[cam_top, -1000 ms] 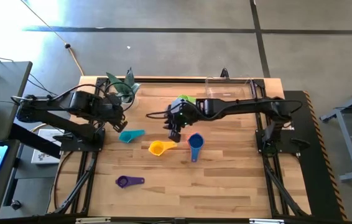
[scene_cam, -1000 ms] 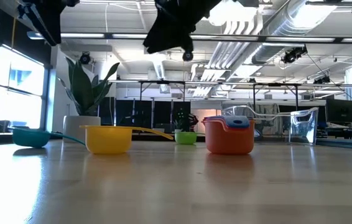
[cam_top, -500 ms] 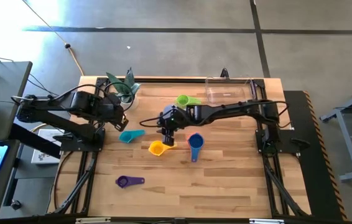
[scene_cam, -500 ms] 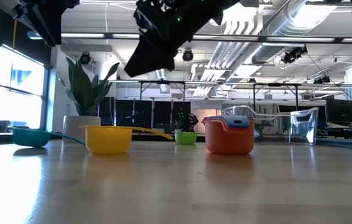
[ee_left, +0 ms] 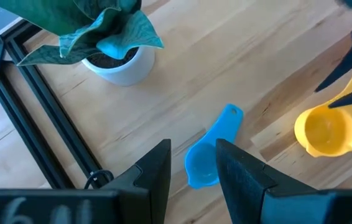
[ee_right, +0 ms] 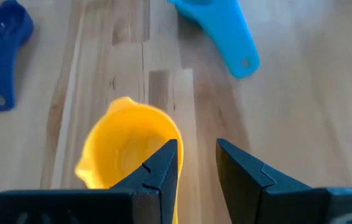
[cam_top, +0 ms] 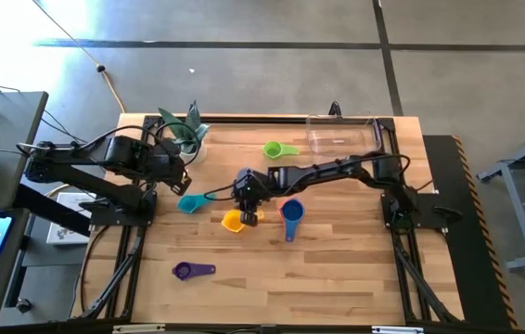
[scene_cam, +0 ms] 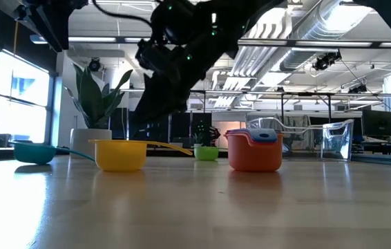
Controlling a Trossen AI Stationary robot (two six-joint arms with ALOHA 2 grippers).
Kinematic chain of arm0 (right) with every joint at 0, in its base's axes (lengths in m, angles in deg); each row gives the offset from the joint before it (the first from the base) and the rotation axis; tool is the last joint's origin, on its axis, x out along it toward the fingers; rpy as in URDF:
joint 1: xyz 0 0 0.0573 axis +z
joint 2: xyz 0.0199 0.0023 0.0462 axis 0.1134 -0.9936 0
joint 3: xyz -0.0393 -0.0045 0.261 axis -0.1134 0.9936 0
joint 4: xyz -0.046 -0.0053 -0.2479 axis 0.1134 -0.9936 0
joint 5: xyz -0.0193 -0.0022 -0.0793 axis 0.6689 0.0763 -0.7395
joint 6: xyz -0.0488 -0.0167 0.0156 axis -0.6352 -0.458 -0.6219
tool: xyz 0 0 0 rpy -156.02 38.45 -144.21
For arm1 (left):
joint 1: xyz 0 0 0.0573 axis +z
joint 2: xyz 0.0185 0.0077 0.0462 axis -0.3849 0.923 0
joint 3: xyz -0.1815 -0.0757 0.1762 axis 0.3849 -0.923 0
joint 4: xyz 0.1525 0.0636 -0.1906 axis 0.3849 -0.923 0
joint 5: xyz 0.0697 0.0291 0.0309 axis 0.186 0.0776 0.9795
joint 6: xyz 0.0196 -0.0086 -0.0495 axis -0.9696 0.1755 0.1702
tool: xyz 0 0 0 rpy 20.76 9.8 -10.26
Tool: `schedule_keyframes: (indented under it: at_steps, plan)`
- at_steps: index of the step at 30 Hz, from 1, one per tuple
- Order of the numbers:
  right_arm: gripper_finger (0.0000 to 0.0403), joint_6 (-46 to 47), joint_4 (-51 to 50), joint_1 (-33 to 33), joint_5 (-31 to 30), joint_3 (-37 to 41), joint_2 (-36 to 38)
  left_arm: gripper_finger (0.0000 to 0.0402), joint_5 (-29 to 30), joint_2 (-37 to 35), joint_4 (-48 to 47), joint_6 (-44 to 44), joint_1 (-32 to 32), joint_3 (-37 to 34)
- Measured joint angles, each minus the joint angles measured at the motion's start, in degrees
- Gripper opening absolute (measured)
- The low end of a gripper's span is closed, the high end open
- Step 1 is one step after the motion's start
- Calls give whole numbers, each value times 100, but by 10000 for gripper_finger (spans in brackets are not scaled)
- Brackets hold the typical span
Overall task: Nest measuring cups in basket
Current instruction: Stack the yellow measuring cup on top of the blue measuring cup
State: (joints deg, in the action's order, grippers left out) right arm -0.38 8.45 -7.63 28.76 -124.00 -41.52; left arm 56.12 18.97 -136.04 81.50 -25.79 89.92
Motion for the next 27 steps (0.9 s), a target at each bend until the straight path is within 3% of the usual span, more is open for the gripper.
schedule_keyframes:
  at_steps: [19,27]
  plan:
    - [101,317,15,151,-153,4,-300,115,90,0,-1,-13,0,0]
    - [80,328,-69,153,-153,4,-321,115,93,2,-1,-15,0,0]
